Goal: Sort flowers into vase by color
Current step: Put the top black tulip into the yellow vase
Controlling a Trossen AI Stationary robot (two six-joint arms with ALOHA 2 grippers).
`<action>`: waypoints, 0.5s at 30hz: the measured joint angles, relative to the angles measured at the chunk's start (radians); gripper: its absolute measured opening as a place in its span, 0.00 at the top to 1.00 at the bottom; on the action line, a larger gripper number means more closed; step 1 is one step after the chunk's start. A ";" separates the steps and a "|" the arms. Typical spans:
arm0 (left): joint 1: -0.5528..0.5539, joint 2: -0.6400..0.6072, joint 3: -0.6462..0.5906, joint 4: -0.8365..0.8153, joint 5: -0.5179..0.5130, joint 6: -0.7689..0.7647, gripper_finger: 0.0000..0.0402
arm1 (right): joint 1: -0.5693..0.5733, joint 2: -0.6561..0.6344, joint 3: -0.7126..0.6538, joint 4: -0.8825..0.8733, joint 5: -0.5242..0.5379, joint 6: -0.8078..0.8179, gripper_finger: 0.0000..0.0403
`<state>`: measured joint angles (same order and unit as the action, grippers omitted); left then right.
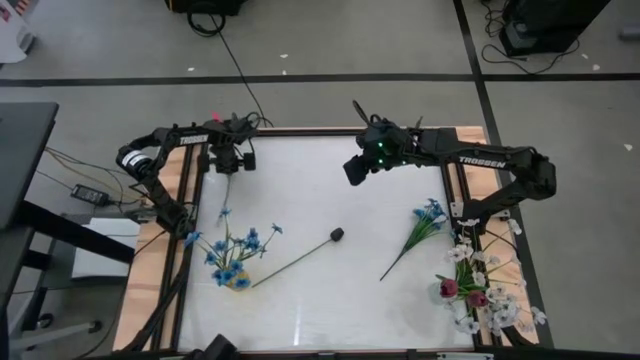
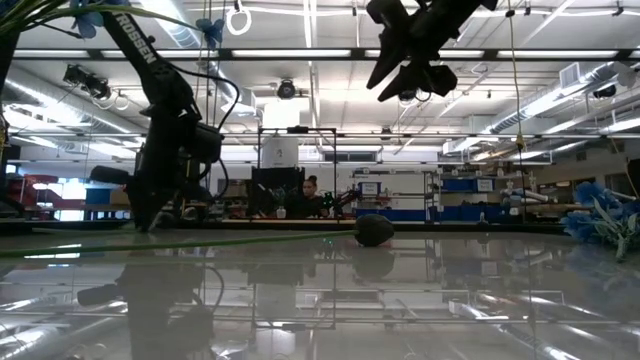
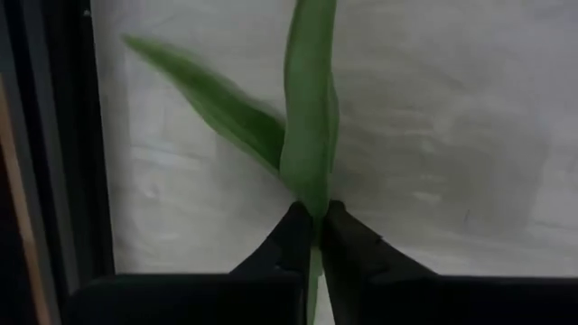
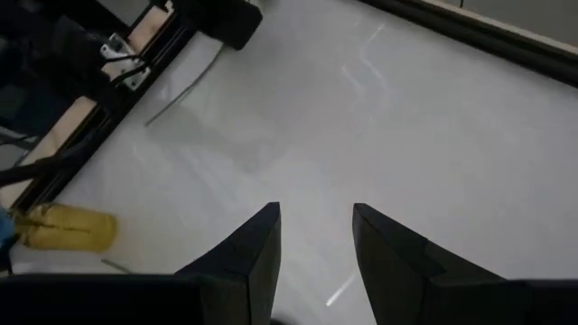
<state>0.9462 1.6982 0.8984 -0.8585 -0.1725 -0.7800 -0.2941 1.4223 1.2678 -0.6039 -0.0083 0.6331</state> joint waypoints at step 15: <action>-0.125 -0.230 -0.009 -0.010 0.010 0.051 0.97 | 0.129 0.000 0.000 -0.028 0.097 0.003 0.63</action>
<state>0.8216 1.4685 0.8898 -0.8690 -0.1628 -0.7292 -0.1651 1.4223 1.2678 -0.6319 0.0888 0.6361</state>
